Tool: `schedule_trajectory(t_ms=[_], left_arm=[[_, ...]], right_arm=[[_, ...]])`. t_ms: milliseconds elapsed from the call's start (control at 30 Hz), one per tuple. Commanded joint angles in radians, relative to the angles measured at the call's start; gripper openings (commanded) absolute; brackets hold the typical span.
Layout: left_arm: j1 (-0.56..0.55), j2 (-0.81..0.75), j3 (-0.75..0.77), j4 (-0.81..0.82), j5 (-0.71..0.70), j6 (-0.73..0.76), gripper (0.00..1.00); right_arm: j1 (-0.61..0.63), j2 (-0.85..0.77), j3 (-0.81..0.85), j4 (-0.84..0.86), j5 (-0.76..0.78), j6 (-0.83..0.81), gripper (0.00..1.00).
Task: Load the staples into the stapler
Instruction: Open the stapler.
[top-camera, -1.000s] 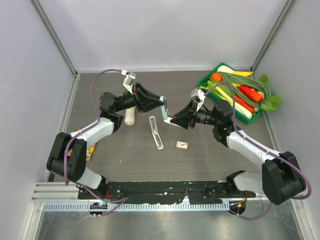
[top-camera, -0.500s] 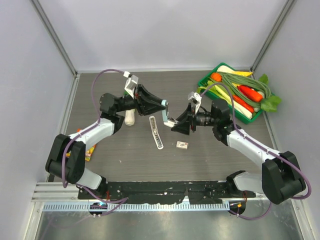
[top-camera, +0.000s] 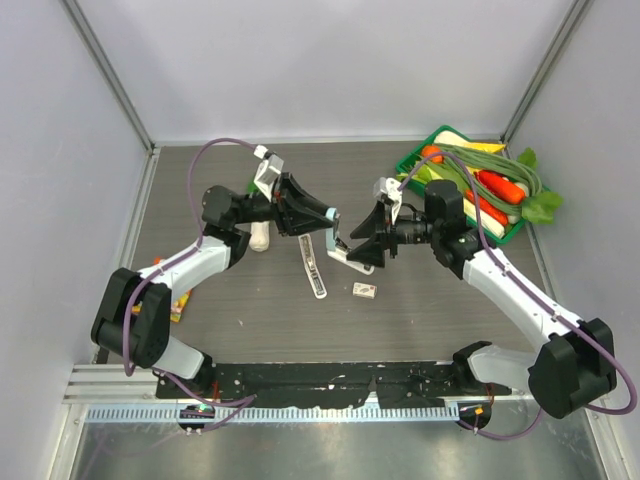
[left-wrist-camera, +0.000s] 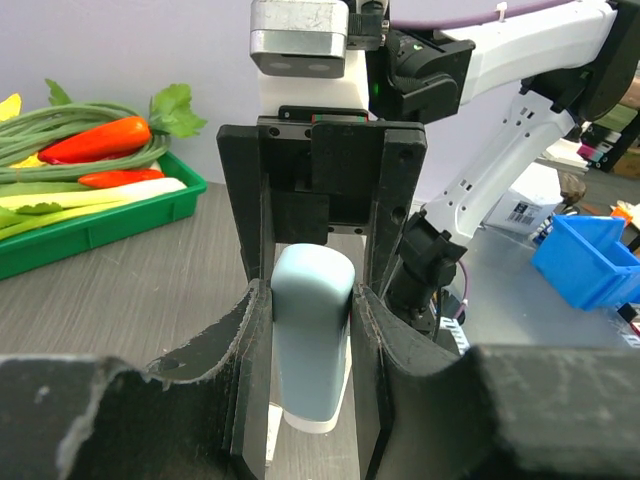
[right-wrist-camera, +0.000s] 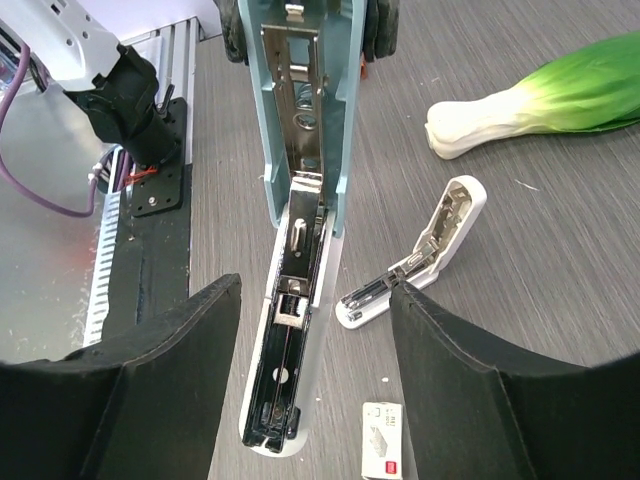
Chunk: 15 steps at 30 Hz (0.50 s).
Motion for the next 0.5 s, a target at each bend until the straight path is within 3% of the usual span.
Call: schedule_trajectory(t_ms=[0, 467], left_arm=[[-0.011, -0.015, 0.045, 0.028, 0.011, 0.019, 0.00], [-0.025, -0.003, 0.055, -0.026, 0.020, 0.058, 0.00]], right_arm=[[0.002, 0.008, 0.076, -0.134, -0.011, -0.088, 0.66], [0.068, 0.057, 0.193, -0.264, 0.087, -0.118, 0.63]])
